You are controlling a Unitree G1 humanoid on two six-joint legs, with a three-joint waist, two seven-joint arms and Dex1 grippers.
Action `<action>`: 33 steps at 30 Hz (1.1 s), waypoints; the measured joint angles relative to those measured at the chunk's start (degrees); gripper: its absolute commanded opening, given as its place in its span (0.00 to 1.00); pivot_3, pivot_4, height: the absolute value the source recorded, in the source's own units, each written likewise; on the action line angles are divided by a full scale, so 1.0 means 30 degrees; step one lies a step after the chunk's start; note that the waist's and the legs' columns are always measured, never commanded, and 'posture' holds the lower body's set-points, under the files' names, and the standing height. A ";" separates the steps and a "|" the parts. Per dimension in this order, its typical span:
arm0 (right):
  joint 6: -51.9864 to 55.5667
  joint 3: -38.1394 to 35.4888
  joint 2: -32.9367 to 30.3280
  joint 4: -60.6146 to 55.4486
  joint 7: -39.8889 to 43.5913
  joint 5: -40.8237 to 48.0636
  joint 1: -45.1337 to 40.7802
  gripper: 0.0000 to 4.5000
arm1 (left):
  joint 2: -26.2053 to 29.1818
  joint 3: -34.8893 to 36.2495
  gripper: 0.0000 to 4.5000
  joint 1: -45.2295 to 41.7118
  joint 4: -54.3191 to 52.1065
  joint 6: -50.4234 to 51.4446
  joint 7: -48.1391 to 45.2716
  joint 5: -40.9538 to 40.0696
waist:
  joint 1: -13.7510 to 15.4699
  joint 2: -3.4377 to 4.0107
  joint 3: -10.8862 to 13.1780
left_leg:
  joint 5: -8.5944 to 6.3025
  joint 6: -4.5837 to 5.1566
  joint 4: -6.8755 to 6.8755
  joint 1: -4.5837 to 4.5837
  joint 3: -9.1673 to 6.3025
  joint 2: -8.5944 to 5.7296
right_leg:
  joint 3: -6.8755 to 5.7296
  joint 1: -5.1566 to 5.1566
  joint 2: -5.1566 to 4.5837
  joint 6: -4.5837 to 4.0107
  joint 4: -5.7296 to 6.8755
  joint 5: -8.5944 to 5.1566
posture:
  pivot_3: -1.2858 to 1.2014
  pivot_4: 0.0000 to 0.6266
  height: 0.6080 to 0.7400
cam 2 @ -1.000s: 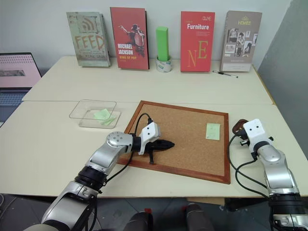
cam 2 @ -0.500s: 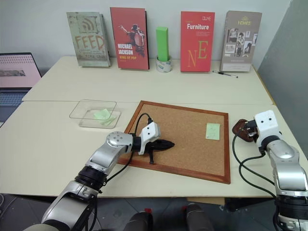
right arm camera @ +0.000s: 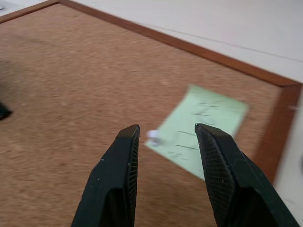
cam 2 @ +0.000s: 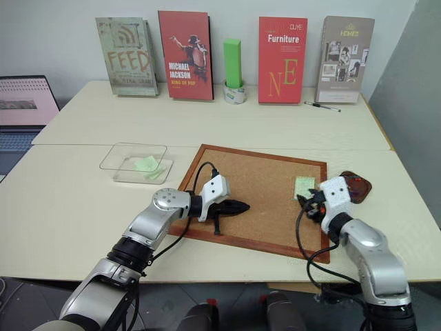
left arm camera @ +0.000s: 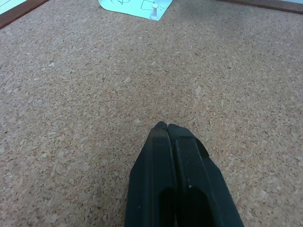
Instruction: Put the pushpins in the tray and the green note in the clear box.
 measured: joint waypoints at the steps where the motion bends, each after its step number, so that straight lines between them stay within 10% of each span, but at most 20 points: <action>1: -0.0168 0.0232 0.0071 0.0261 -0.0044 -0.0155 -0.0075 0.44 | -0.0001 -0.0007 0.00 0.0000 -0.0006 0.0000 -0.0001 0.0000 | 0.0001 0.0000 0.0000 | 0.0000 0.0000 0.0000 -0.0005 0.0001 -0.0002 | 0.0002 0.0000 -0.0001 0.0000 -0.0002 0.0000 | 0.52 0.24 1.00; 14: -0.1485 0.1030 0.0291 0.2966 -0.0432 -0.1265 -0.1270 0.44 | 0.0003 -0.0005 0.00 0.0071 -0.0139 0.0005 -0.0010 0.0000 | 0.0008 0.0000 0.0000 | 0.0000 0.0000 -0.0002 -0.0010 -0.0003 -0.0004 | -0.0005 -0.0002 0.0001 0.0001 0.0004 0.0001 | 0.52 0.24 1.00; 25: -0.1576 0.1010 0.0346 0.3281 -0.0623 -0.1363 -0.1269 0.02 | 0.0004 0.0021 0.00 0.0108 -0.0177 0.0014 0.0039 0.0001 | 0.0004 0.0000 0.0000 | 0.0000 0.0000 -0.0002 -0.0009 -0.0003 -0.0004 | -0.0003 -0.0002 0.0001 0.0002 0.0006 0.0001 | 0.52 0.24 1.00; 33: -0.1621 0.1003 0.0351 0.3186 -0.0619 -0.1199 -0.1266 0.01 | 0.0002 0.0039 0.00 0.0121 -0.0177 -0.0014 0.0074 0.0000 | 0.0004 0.0001 0.0000 | 0.0000 0.0000 0.0000 -0.0009 -0.0002 -0.0004 | -0.0003 -0.0003 0.0001 0.0002 0.0008 0.0001 | 0.52 0.24 1.00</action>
